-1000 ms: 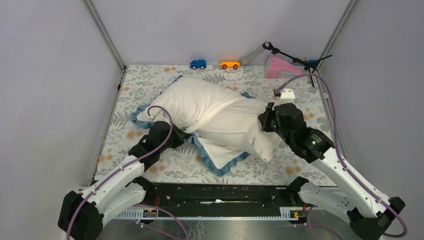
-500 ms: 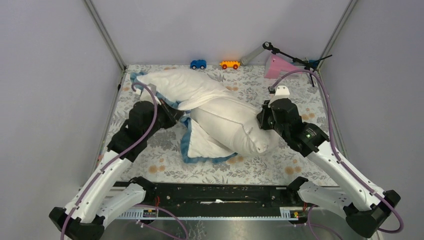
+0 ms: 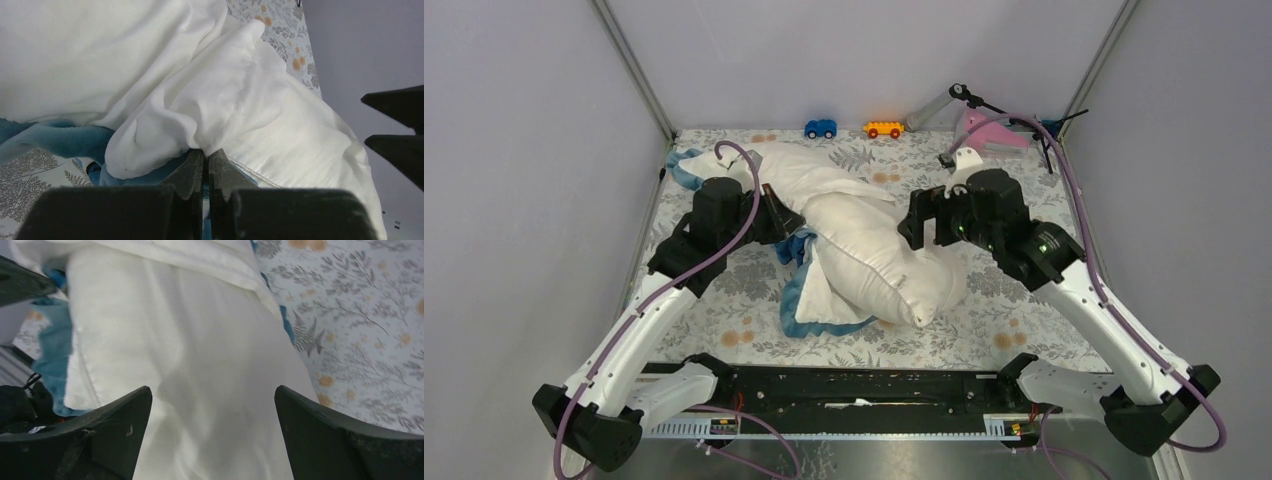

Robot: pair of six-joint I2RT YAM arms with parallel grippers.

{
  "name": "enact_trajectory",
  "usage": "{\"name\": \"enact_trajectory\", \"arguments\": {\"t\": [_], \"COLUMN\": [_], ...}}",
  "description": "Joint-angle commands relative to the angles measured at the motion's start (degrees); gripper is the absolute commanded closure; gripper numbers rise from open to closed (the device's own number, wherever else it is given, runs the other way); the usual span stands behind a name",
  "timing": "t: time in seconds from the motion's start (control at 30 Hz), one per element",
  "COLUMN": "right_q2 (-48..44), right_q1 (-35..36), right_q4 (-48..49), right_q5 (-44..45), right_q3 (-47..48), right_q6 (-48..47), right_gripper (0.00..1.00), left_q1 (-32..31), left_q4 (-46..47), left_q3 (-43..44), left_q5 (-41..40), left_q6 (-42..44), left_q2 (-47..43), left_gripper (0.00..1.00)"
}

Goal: Remove the pillowcase from the pillow

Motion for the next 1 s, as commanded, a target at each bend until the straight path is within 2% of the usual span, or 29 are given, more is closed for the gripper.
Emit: {"name": "enact_trajectory", "arguments": {"t": [0.0,0.1,0.2,0.3,0.53,0.57,0.67,0.7,0.73,0.83,0.97], "right_q2": [6.4,10.6,15.4,19.0,23.0,22.8,20.0,18.3,16.2,9.3,4.9], "right_q1": [4.6,15.5,20.5,22.3,22.5,22.5,22.4,22.4,22.4,20.1,9.6], "right_q4": [-3.7,-4.8,-6.0,-7.8,-10.1,-10.0,-7.6,-6.1,-4.2,2.6,6.0], "right_q5": [-5.4,5.1,11.1,16.5,20.8,22.2,24.8,25.2,25.1,19.8,7.6], "right_q3": [8.8,12.6,15.2,15.7,13.1,12.8,11.7,10.9,10.1,6.7,4.7], "right_q6": [-1.8,-4.2,-5.7,-7.1,-8.0,-7.1,-4.7,-4.1,-3.6,-1.9,3.8], "right_gripper": [0.01,0.0,0.0,0.01,0.0,0.04,0.65,0.81,0.91,1.0,1.0], "left_q1": [0.3,0.3,0.3,0.3,0.3,0.3,0.3,0.3,0.3,0.3,0.3], "left_q4": [5.7,5.4,4.5,4.0,3.9,3.9,3.4,2.7,2.1,0.4,-2.0], "left_q3": [3.2,3.4,4.1,4.3,3.6,3.4,3.0,2.9,2.8,1.8,1.1], "left_q5": [2.9,2.1,2.2,2.3,-0.1,-0.5,-2.1,-3.3,-5.0,-10.1,-11.5], "left_q6": [1.5,1.4,1.5,1.8,2.2,2.2,2.4,2.5,2.8,3.7,3.8], "left_q2": [-1.7,-2.5,-2.5,-2.6,-2.2,-1.8,-1.2,-1.1,-1.0,0.1,2.6], "left_gripper": [1.0,1.0,1.0,1.0,1.0,1.0,1.0,1.0,1.0,0.93,0.86]}}
